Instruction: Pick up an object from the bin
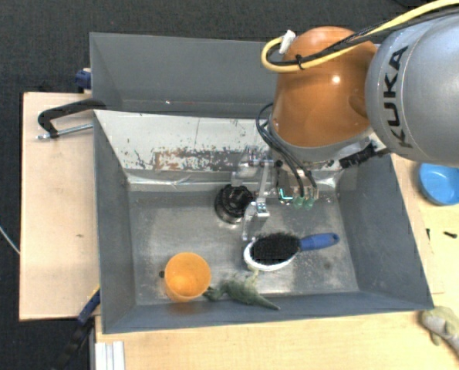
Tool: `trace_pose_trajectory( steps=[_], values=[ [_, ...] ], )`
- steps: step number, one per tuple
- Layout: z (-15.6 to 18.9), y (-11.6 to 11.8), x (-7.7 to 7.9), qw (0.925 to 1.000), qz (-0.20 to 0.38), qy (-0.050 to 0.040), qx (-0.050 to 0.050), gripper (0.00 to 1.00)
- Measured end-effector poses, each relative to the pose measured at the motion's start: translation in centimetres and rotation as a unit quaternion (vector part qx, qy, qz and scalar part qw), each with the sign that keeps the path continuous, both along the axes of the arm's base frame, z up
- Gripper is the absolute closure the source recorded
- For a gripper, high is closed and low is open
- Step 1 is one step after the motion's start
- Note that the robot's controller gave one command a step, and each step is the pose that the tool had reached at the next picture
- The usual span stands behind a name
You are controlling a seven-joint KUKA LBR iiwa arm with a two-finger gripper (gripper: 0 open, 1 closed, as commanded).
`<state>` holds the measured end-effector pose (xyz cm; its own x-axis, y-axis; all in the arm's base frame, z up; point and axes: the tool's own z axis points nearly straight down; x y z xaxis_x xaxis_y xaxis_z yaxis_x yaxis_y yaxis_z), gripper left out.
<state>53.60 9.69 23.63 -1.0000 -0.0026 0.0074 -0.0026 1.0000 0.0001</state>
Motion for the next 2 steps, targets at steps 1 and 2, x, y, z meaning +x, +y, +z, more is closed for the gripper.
trace_pose_trajectory(
  steps=[1,2],
  values=[
    [-13.9,-4.2,1.9,1.0,-0.006,-0.0006,0.0,0.0],
    [-14.7,-6.8,5.6,0.9889,0.148,-0.0099,0.004,0.0]
  ],
)
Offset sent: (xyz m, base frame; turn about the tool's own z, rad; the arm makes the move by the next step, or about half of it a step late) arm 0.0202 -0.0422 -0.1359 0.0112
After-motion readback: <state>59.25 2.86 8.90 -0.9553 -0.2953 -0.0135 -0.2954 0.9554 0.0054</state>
